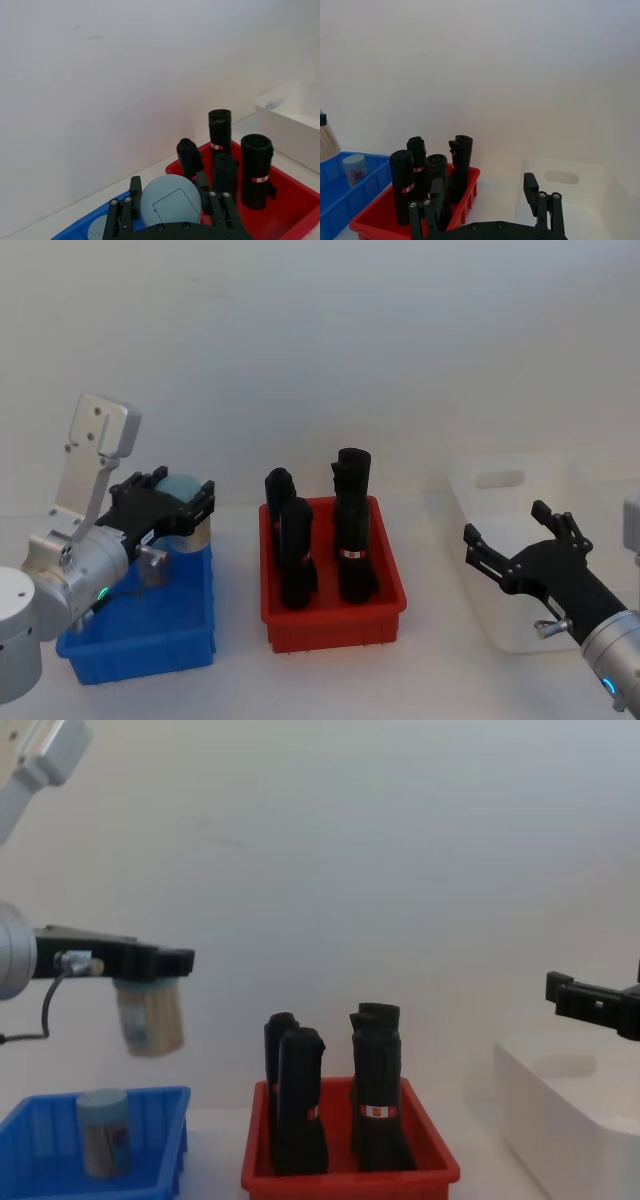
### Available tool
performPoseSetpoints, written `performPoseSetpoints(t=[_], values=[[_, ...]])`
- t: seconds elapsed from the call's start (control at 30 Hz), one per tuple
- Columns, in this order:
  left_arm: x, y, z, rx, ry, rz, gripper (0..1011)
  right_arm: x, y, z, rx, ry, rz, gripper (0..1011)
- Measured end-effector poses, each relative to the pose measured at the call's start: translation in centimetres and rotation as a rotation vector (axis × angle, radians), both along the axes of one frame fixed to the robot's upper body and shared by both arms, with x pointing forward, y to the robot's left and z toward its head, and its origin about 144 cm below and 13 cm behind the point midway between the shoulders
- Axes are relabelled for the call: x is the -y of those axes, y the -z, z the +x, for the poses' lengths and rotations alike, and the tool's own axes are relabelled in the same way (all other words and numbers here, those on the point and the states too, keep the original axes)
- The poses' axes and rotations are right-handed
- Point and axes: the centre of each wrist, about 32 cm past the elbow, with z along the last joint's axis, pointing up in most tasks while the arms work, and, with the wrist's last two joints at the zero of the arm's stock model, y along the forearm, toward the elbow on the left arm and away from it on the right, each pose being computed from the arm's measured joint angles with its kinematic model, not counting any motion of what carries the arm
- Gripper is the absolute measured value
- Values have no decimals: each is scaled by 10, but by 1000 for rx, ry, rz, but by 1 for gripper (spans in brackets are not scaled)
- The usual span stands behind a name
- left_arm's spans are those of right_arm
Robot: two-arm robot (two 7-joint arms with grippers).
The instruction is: Pick the cotton swabs from the blue box and place them into the white box.
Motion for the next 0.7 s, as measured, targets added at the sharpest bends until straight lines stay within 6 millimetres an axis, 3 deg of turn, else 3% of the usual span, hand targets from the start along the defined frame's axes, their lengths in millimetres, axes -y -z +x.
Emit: performPoseSetpoints(t=[0.7], values=[[20, -61, 1, -69, 289, -7, 669, 0, 0, 0, 0, 0, 0, 1002]])
